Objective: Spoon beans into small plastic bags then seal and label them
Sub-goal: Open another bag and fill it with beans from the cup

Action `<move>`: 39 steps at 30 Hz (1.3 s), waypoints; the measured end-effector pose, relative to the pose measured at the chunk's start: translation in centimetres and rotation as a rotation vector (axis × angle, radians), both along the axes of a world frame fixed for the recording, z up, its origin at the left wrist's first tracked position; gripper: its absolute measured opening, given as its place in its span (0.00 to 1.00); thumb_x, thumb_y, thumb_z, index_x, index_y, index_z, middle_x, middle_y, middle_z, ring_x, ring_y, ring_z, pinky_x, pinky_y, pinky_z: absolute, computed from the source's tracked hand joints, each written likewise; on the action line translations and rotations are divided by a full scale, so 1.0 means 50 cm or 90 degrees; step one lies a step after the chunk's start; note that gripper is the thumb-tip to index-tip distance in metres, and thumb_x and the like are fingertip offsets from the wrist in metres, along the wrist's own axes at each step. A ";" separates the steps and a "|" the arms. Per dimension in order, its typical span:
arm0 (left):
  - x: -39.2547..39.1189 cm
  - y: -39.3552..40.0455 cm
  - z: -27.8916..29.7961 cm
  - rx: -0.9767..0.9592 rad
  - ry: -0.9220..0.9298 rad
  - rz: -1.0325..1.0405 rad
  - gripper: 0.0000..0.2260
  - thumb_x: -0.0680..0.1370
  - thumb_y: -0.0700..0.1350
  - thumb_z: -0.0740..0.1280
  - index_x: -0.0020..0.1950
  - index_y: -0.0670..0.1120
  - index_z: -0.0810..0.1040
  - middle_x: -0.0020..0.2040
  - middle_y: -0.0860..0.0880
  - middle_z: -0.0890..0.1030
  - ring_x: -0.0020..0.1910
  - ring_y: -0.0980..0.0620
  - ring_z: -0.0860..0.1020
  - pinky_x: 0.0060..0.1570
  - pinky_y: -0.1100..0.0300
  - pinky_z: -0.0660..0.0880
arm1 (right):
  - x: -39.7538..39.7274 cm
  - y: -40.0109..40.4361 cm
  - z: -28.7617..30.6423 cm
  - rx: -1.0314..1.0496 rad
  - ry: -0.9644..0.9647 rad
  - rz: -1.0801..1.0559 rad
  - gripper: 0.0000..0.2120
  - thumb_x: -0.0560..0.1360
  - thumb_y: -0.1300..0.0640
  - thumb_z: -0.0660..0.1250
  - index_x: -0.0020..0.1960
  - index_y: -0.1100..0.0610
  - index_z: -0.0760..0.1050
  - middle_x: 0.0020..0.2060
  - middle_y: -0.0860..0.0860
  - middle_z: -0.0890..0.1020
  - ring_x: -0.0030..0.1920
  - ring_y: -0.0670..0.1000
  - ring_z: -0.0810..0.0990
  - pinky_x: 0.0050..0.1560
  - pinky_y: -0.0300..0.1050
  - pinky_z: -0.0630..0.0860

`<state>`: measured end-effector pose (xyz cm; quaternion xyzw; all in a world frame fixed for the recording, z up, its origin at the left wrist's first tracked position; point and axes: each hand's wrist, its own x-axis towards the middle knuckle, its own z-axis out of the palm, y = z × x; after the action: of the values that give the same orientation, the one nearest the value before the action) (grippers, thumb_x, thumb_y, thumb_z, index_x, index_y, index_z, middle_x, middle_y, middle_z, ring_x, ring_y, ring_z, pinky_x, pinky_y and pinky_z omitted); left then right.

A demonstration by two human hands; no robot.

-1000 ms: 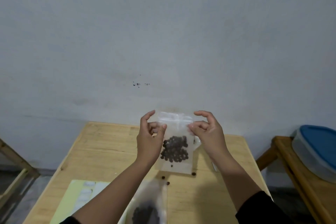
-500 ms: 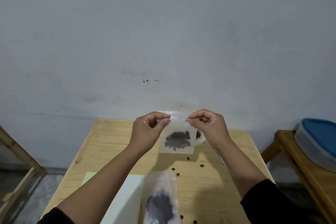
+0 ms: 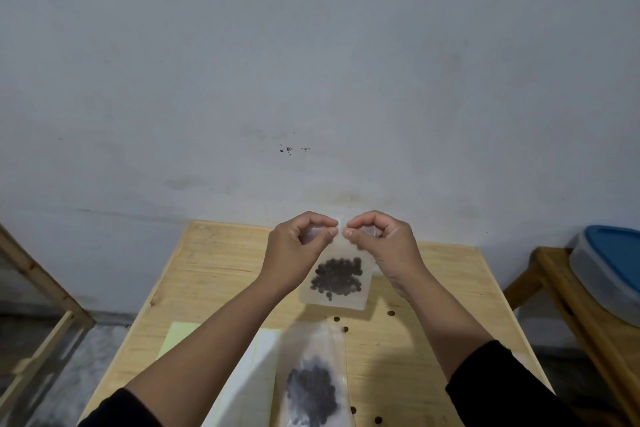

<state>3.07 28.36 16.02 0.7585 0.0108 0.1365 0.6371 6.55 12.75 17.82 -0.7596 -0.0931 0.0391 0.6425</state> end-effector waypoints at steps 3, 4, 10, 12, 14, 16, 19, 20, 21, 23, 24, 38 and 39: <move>0.003 0.003 -0.008 0.031 0.001 0.013 0.04 0.73 0.44 0.72 0.43 0.52 0.82 0.36 0.58 0.82 0.34 0.62 0.78 0.38 0.69 0.72 | 0.002 0.005 -0.006 -0.017 0.006 0.006 0.04 0.68 0.60 0.75 0.39 0.56 0.80 0.38 0.46 0.82 0.38 0.44 0.77 0.43 0.40 0.75; 0.003 0.002 -0.011 0.051 0.002 0.026 0.04 0.73 0.44 0.72 0.42 0.53 0.81 0.36 0.58 0.82 0.32 0.61 0.76 0.36 0.69 0.72 | 0.003 0.009 -0.009 -0.031 0.006 0.000 0.04 0.68 0.60 0.75 0.39 0.56 0.80 0.38 0.46 0.82 0.39 0.45 0.78 0.46 0.42 0.76; 0.002 0.008 -0.029 0.049 0.048 0.082 0.03 0.73 0.45 0.72 0.42 0.54 0.82 0.39 0.58 0.82 0.34 0.64 0.77 0.39 0.70 0.73 | 0.004 0.031 -0.034 -0.040 0.048 0.009 0.05 0.70 0.58 0.73 0.44 0.52 0.79 0.41 0.46 0.81 0.35 0.41 0.78 0.42 0.39 0.76; 0.004 0.019 -0.052 -0.003 0.091 0.113 0.03 0.73 0.45 0.71 0.41 0.53 0.81 0.40 0.57 0.82 0.37 0.58 0.81 0.44 0.61 0.78 | -0.002 0.028 -0.059 -0.046 0.085 0.060 0.10 0.70 0.59 0.72 0.48 0.47 0.79 0.44 0.46 0.80 0.39 0.41 0.78 0.42 0.37 0.76; 0.002 0.031 -0.086 -0.031 0.156 0.138 0.04 0.73 0.44 0.71 0.41 0.53 0.81 0.42 0.53 0.82 0.40 0.51 0.81 0.47 0.53 0.80 | -0.014 0.025 -0.092 -0.075 0.120 0.090 0.10 0.70 0.62 0.72 0.46 0.48 0.80 0.39 0.46 0.79 0.37 0.41 0.76 0.38 0.34 0.73; -0.011 0.037 -0.129 -0.002 0.232 0.118 0.03 0.74 0.44 0.70 0.42 0.53 0.80 0.43 0.49 0.82 0.40 0.49 0.80 0.48 0.51 0.79 | -0.031 0.025 -0.130 -0.103 0.165 0.086 0.09 0.70 0.63 0.72 0.44 0.50 0.80 0.33 0.48 0.78 0.30 0.42 0.74 0.34 0.34 0.72; -0.047 0.031 -0.200 0.063 0.290 0.081 0.04 0.75 0.45 0.69 0.48 0.52 0.79 0.46 0.52 0.80 0.46 0.49 0.78 0.52 0.56 0.76 | -0.063 0.025 -0.199 -0.163 0.211 0.056 0.07 0.69 0.62 0.72 0.44 0.53 0.81 0.30 0.46 0.77 0.27 0.43 0.73 0.33 0.35 0.70; -0.060 0.026 -0.222 0.088 0.302 0.074 0.05 0.75 0.44 0.69 0.50 0.51 0.78 0.48 0.53 0.80 0.47 0.51 0.77 0.52 0.59 0.74 | -0.074 0.024 -0.222 -0.186 0.217 0.047 0.06 0.69 0.62 0.73 0.44 0.53 0.81 0.30 0.46 0.77 0.28 0.43 0.72 0.34 0.35 0.70; -0.072 0.021 -0.243 0.114 0.314 0.069 0.07 0.75 0.44 0.69 0.53 0.50 0.78 0.50 0.54 0.79 0.47 0.52 0.75 0.50 0.62 0.71 | -0.086 0.023 -0.244 -0.207 0.220 0.040 0.06 0.69 0.61 0.73 0.44 0.52 0.81 0.30 0.46 0.77 0.29 0.44 0.72 0.34 0.36 0.70; -0.088 0.012 -0.277 0.164 0.340 0.065 0.10 0.75 0.45 0.69 0.56 0.49 0.77 0.53 0.53 0.79 0.46 0.53 0.75 0.47 0.64 0.68 | -0.105 0.020 -0.286 -0.229 0.227 0.023 0.06 0.69 0.59 0.73 0.41 0.49 0.80 0.30 0.49 0.77 0.31 0.48 0.72 0.35 0.38 0.70; -0.094 0.008 -0.291 0.182 0.351 0.066 0.11 0.75 0.45 0.69 0.56 0.48 0.76 0.53 0.52 0.79 0.46 0.52 0.76 0.47 0.64 0.68 | -0.113 0.019 -0.303 -0.234 0.231 0.014 0.06 0.69 0.59 0.73 0.41 0.49 0.79 0.31 0.49 0.77 0.31 0.48 0.73 0.35 0.38 0.71; -0.124 -0.021 -0.344 0.438 0.264 0.017 0.19 0.79 0.42 0.60 0.69 0.42 0.66 0.71 0.43 0.65 0.71 0.48 0.61 0.69 0.62 0.55 | -0.147 0.010 -0.397 -0.505 -0.132 0.026 0.23 0.67 0.61 0.71 0.60 0.69 0.74 0.55 0.65 0.77 0.56 0.64 0.77 0.60 0.55 0.74; -0.123 -0.024 -0.344 0.473 0.243 0.019 0.19 0.79 0.43 0.59 0.70 0.42 0.66 0.70 0.43 0.66 0.71 0.48 0.61 0.69 0.61 0.56 | -0.149 0.008 -0.399 -0.528 -0.156 0.034 0.23 0.66 0.61 0.71 0.59 0.70 0.75 0.54 0.66 0.78 0.55 0.65 0.78 0.57 0.58 0.76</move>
<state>-3.09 27.15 -1.16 0.9482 0.0901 -0.0027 0.3047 -0.88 13.14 -2.14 -0.9498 -0.1646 -0.0006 0.2660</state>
